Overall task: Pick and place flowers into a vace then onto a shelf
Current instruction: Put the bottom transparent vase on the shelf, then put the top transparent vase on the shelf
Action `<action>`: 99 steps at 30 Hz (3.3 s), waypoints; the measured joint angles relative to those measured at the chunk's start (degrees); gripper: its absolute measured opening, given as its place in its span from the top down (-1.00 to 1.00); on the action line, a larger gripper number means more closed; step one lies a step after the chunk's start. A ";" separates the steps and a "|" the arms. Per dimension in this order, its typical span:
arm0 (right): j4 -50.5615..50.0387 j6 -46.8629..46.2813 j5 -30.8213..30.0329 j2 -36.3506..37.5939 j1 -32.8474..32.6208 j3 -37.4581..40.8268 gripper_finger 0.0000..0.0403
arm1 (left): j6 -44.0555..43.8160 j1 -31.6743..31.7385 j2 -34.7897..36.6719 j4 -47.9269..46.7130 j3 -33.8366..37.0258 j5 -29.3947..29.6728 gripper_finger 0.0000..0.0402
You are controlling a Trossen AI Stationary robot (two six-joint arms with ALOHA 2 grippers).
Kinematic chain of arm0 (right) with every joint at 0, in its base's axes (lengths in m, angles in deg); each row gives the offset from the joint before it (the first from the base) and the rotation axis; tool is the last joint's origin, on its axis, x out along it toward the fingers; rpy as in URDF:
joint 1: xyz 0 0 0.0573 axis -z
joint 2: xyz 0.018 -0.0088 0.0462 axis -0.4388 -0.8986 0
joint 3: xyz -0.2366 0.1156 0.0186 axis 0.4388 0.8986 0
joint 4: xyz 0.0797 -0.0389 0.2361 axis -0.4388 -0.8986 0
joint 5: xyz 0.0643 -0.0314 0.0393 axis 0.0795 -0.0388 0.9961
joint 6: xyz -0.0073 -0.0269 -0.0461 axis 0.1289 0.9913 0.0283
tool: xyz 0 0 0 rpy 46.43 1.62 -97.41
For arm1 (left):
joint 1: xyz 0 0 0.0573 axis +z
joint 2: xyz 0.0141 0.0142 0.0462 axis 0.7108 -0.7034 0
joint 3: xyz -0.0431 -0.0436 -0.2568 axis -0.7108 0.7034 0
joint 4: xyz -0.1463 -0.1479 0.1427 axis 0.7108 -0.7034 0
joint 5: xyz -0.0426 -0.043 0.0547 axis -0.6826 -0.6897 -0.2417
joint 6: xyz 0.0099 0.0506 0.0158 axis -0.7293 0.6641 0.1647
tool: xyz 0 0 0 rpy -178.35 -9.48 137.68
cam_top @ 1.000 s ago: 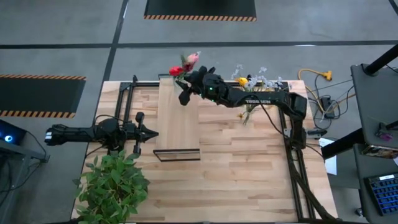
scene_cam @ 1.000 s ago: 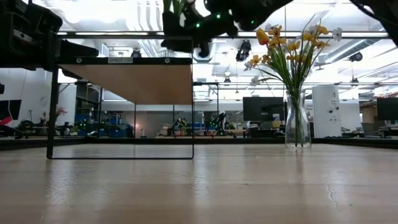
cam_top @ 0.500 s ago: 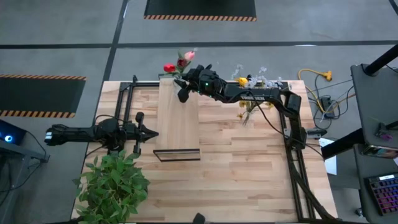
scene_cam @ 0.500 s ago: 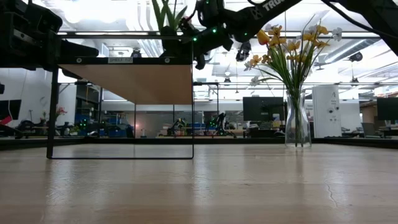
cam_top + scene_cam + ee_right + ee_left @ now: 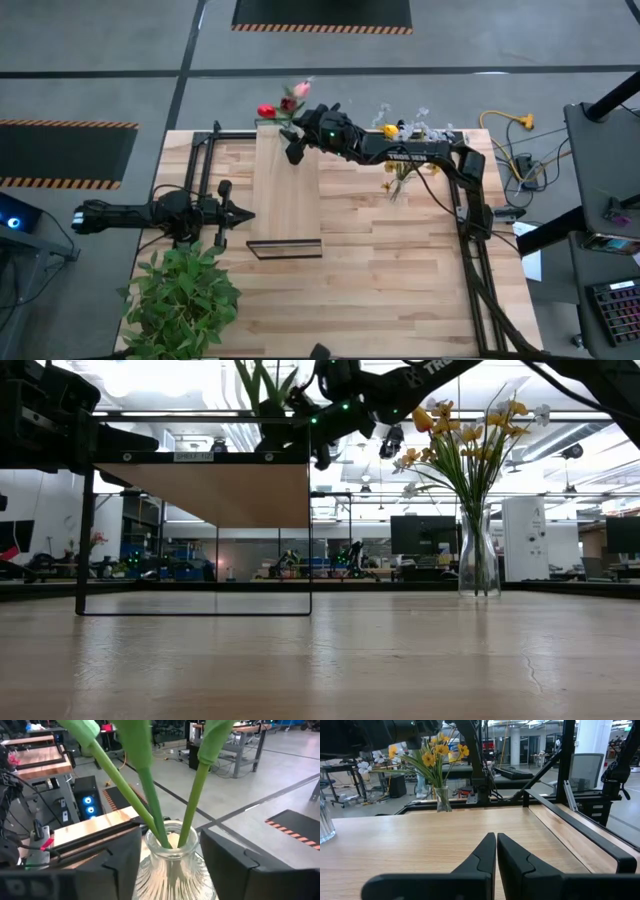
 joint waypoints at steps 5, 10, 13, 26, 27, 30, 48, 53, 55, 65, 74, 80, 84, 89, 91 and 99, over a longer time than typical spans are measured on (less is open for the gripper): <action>-3.08 0.24 0.02 0.19 -0.09 -1.39 -0.13 | 0.00 0.00 0.00 0.02 -0.02 0.00 1.00; -11.27 0.54 0.03 2.13 -0.57 -3.15 -0.31 | 0.00 0.00 0.02 0.00 0.00 0.00 1.00; -12.98 0.97 0.02 4.01 -0.88 -2.69 -0.37 | 0.00 0.00 0.02 0.02 0.00 0.00 1.00; -31.43 -0.93 -6.18 12.37 -4.74 2.40 -0.37 | 0.00 0.00 0.02 0.01 -0.01 0.01 1.00; -31.85 -0.90 -7.95 13.12 -5.86 3.38 -0.35 | 0.00 0.00 0.02 0.00 0.00 0.00 1.00; -32.12 -1.46 -13.61 15.73 -9.99 7.26 -0.31 | 0.00 0.00 0.02 0.02 0.00 0.00 1.00; -19.95 -30.26 -51.81 29.79 -42.02 43.11 -0.14 | 0.00 0.00 0.02 0.00 0.00 0.00 1.00; -19.58 -35.04 -57.54 27.89 -47.26 44.83 -0.14 | 0.00 0.00 0.02 0.00 0.00 0.00 1.00; -19.52 -35.29 -59.01 27.00 -49.09 44.25 -0.14 | 0.00 0.00 0.02 0.00 -0.02 0.00 1.00; -19.28 -20.41 -60.26 26.45 -56.02 32.39 -0.14 | 0.00 0.00 0.02 0.02 0.00 0.00 1.00; -21.90 -26.59 -60.26 26.21 -63.03 30.65 -0.14 | 0.00 0.00 0.00 0.00 0.00 0.00 1.00; -37.26 -48.88 -60.24 26.14 -63.81 35.72 -0.14 | 0.00 0.00 0.00 0.00 0.00 0.00 1.00; -45.28 -61.94 -60.24 26.12 -62.57 39.69 -0.14 | 0.00 0.00 0.00 0.00 -0.01 0.00 1.00; -47.07 -66.30 -61.99 26.12 -58.85 44.00 -0.14 | 0.00 0.00 0.00 0.00 0.00 0.00 1.00; -47.15 -66.47 -61.72 26.12 -56.85 45.60 -0.14 | 0.00 0.00 0.00 0.00 -0.02 0.00 1.00; -48.91 -67.98 -60.15 26.47 -48.58 48.41 -0.38 | 0.00 0.00 0.01 0.00 -0.01 0.00 1.00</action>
